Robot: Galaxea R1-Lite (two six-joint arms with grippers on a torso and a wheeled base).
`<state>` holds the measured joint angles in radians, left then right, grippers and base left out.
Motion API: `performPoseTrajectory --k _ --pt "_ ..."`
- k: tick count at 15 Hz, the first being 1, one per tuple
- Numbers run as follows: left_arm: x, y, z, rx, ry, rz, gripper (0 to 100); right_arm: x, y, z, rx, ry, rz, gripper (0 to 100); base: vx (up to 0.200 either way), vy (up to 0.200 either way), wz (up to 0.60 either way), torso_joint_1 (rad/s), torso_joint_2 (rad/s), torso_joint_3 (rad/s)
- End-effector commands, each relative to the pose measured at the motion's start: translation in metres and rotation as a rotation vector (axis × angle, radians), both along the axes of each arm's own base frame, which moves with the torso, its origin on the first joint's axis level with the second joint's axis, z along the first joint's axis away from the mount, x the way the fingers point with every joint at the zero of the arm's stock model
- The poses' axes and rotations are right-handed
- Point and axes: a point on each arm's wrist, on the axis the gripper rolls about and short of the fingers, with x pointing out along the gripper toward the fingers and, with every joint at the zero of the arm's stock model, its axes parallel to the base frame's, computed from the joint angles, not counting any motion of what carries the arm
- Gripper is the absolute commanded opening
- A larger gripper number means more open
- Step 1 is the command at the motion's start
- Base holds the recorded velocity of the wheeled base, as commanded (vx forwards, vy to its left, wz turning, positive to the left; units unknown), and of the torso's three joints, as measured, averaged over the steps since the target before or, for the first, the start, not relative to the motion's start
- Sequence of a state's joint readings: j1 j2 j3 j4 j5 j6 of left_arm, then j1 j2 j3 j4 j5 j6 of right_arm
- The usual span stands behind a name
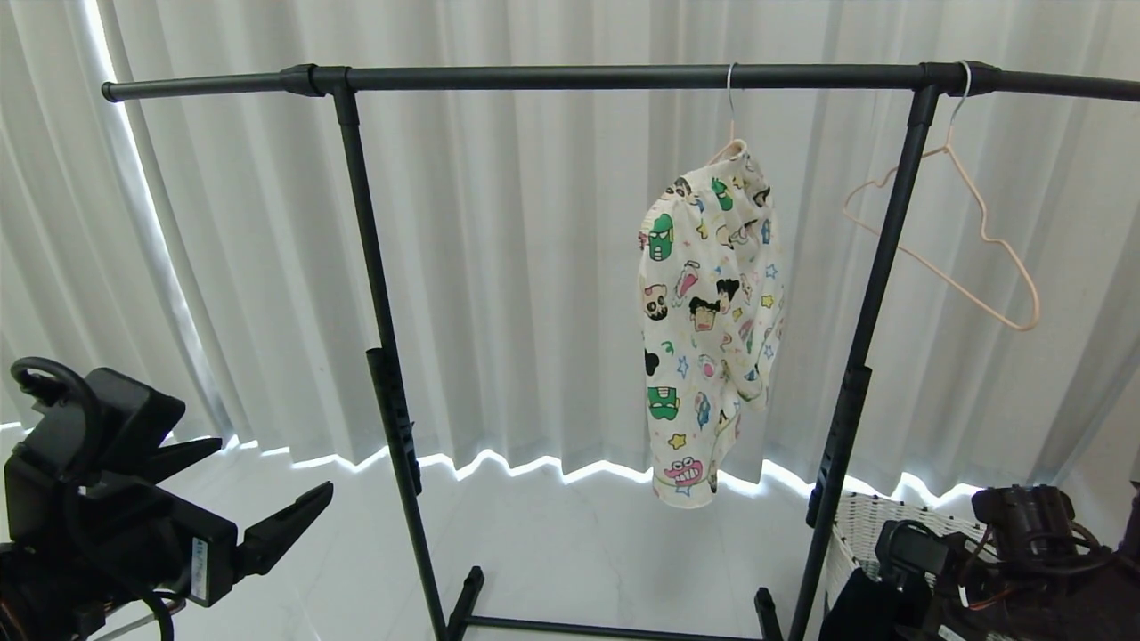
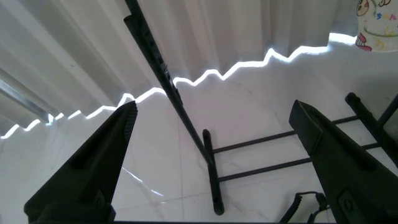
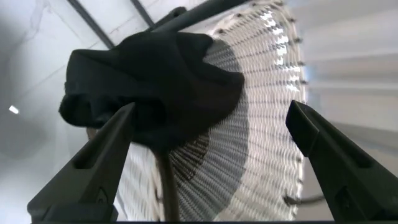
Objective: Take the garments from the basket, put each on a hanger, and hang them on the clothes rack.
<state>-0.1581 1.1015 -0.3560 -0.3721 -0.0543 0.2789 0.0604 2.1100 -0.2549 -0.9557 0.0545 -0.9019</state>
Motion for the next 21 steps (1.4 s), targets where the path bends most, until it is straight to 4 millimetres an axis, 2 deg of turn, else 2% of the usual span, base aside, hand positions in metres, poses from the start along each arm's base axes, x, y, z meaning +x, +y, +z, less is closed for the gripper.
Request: performPoseTrajectory --k 1,4,7,8,11,13,18,21 --pt "-0.001 -0.005 0.000 0.007 -0.002 -0.017 100 0.007 -0.005 -0.019 -0.015 0.049 -0.028 100 0.000 0.000 0.00 0.000 0.00 0.000" --pt "-0.001 -0.008 0.000 0.013 0.000 -0.022 100 0.020 -0.011 -0.016 -0.018 0.003 -0.060 100 0.000 0.000 0.00 0.000 0.00 0.000" --pt "-0.003 -0.008 -0.003 0.013 0.010 -0.018 100 0.022 -0.012 -0.014 -0.018 -0.012 -0.065 100 0.000 0.000 0.00 0.000 0.00 0.000" --pt "-0.005 -0.007 -0.006 0.017 0.016 -0.011 100 0.024 -0.012 -0.013 -0.018 -0.036 -0.064 0 0.000 0.000 0.00 0.000 0.00 0.000" --pt "-0.008 -0.006 -0.009 0.019 0.021 -0.010 100 0.026 -0.012 -0.003 -0.019 -0.116 -0.070 0 0.000 0.000 0.00 0.000 0.00 0.000" --pt "-0.009 -0.006 -0.012 0.027 0.029 -0.012 100 0.018 -0.012 0.011 -0.034 -0.149 -0.087 0 0.000 0.000 0.00 0.000 0.00 0.000" --pt "-0.009 -0.006 -0.010 0.026 0.022 -0.014 100 -0.003 -0.011 0.054 0.011 -0.256 -0.123 0 0.000 0.000 0.00 0.000 0.00 0.000" --pt "-0.017 -0.004 -0.006 0.019 -0.018 -0.013 100 -0.016 -0.006 0.100 0.028 -0.266 -0.110 0 -0.067 0.000 0.00 -0.001 0.00 0.001"
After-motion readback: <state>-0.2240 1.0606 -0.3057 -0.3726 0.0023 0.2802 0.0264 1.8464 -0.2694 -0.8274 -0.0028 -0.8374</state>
